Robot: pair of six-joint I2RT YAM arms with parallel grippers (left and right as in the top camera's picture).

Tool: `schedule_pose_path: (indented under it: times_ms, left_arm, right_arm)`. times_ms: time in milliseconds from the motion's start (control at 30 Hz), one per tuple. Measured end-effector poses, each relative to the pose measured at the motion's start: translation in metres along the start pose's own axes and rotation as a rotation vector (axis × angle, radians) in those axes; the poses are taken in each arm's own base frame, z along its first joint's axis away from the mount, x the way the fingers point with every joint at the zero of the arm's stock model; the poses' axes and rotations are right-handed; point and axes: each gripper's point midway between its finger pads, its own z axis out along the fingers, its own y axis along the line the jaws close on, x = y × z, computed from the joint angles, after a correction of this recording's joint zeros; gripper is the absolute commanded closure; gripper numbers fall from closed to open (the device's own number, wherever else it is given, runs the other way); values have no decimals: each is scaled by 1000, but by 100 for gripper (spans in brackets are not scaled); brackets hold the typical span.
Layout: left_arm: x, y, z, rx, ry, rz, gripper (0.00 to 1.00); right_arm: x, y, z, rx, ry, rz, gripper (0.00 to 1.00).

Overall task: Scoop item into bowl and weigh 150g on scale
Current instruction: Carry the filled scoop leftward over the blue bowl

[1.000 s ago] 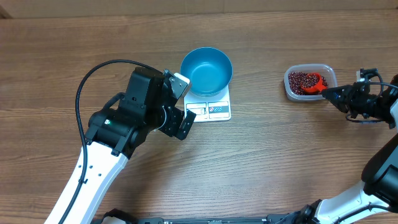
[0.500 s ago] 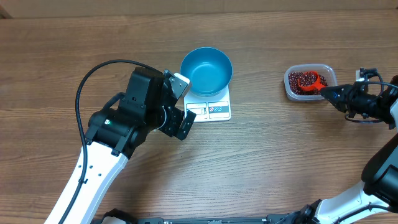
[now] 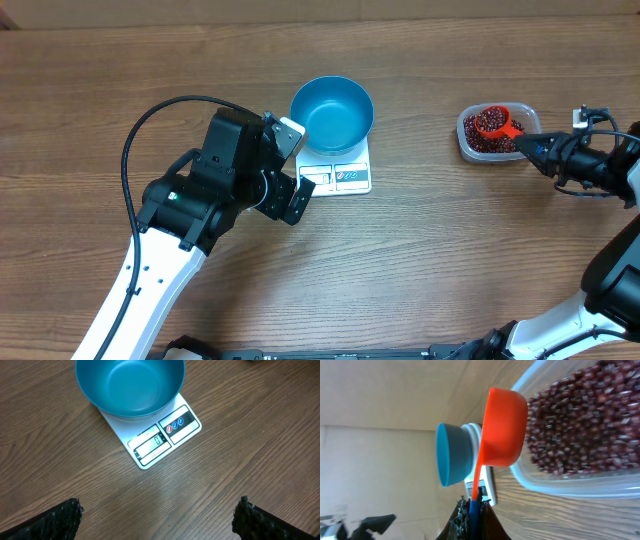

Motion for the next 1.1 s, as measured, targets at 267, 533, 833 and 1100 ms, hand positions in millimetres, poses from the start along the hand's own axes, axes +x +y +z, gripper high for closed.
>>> schedule_pose_path:
  times_ms: [267, 533, 833, 1100]
  left_arm:
    - [0, 0, 0, 0, 0, 0, 0]
    - [0, 0, 0, 0, 0, 0, 0]
    - [0, 0, 0, 0, 0, 0, 0]
    - [0, 0, 0, 0, 0, 0, 0]
  right_arm:
    - [7, 16, 2, -85, 16, -2, 96]
    - [33, 39, 42, -119, 147, -79, 97]
    - [60, 83, 90, -162, 303, -202, 96]
    - [81, 137, 132, -234, 404, -381, 96]
